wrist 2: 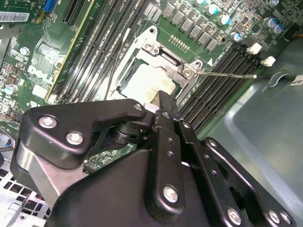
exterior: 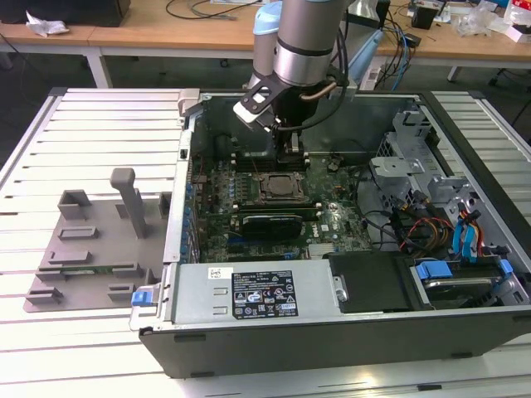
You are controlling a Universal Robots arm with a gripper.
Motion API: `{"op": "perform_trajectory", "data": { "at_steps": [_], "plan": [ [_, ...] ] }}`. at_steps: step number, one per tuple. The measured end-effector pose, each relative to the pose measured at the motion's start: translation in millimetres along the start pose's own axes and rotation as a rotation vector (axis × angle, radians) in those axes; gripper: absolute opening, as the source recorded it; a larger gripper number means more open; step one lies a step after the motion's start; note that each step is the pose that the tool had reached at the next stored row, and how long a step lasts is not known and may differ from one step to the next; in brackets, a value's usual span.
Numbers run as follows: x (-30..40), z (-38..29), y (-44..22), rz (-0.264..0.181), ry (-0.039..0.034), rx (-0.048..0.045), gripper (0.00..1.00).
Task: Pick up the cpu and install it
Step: 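Close the cpu cover, then install the first cpu locking lever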
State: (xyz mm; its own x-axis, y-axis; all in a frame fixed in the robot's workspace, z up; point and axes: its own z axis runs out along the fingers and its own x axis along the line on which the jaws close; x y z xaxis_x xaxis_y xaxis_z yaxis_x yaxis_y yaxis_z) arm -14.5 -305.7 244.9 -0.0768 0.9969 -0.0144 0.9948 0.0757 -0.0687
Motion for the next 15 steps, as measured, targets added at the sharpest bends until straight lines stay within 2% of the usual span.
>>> {"op": "perform_trajectory", "data": {
  "at_steps": [8, 11, 15],
  "plan": [
    [-0.1, -0.3, 0.0, -0.008, -0.0007, 0.0000, 0.11],
    [0.0, -0.2, 0.0, -0.071, -0.0050, -0.0010, 0.11],
    [0.0, -0.2, 0.0, -0.133, -0.0092, -0.0019, 0.11]
  ]
}}
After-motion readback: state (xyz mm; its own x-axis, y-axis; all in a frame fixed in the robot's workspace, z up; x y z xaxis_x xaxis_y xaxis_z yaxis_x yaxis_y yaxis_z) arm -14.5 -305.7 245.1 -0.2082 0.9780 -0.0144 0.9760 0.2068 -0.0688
